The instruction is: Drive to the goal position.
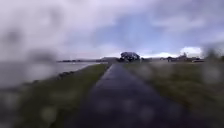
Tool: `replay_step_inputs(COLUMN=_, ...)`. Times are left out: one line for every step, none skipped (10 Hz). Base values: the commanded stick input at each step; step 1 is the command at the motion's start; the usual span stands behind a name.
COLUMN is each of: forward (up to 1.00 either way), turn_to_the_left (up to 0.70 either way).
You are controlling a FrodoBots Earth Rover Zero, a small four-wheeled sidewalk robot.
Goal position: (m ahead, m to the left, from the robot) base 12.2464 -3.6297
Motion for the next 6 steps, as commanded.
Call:
replay_step_inputs(forward=0.7, turn_to_the_left=0.0)
replay_step_inputs(forward=0.7, turn_to_the_left=0.0)
replay_step_inputs(forward=0.7, turn_to_the_left=0.0)
replay_step_inputs(forward=0.7, turn_to_the_left=0.0)
replay_step_inputs(forward=0.7, turn_to_the_left=-0.01)
replay_step_inputs(forward=0.7, turn_to_the_left=-0.18)
